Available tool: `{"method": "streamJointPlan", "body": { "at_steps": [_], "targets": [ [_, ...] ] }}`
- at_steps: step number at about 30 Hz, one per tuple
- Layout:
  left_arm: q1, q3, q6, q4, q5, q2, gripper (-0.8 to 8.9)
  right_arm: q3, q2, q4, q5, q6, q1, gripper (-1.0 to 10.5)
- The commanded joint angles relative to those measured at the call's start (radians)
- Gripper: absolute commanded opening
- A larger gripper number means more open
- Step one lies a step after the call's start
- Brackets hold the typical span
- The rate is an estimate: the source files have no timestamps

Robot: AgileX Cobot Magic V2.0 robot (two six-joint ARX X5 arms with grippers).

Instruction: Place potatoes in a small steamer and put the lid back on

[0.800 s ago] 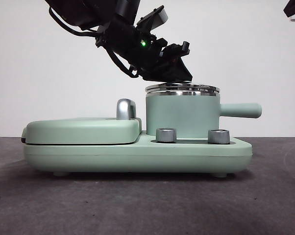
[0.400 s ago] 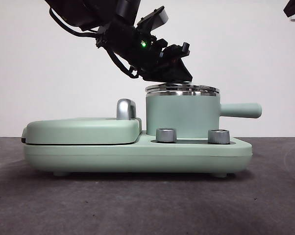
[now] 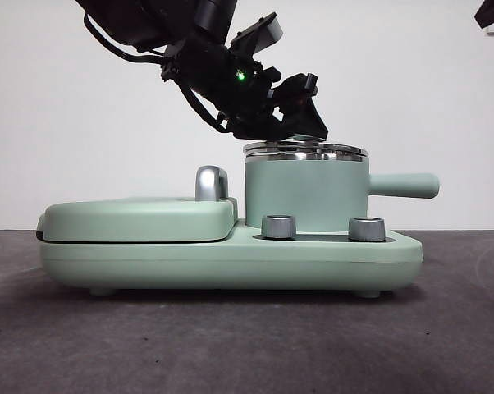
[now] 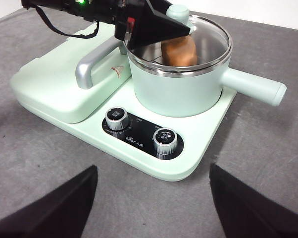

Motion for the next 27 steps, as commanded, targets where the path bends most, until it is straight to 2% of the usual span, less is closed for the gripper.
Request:
{"method": "streamJointPlan", "body": {
  "at_steps": [1, 9, 19, 27],
  "targets": [
    [-0.004, 0.023, -0.002, 0.006, 0.002, 0.022, 3.5, 0.004, 0.005, 0.008, 0.002, 0.01, 0.007, 3.6],
    [0.003, 0.023, -0.005, -0.065, 0.002, -0.076, 3.5, 0.004, 0.005, 0.008, 0.002, 0.01, 0.007, 3.6],
    [0.079, 0.019, -0.201, -0.242, 0.058, -0.251, 3.43, 0.004, 0.005, 0.001, 0.001, 0.01, 0.007, 3.6],
    [0.134, -0.103, -0.212, -0.33, 0.082, -0.399, 3.43, 0.004, 0.005, -0.028, 0.001, 0.01, 0.007, 3.6]
  ]
}}
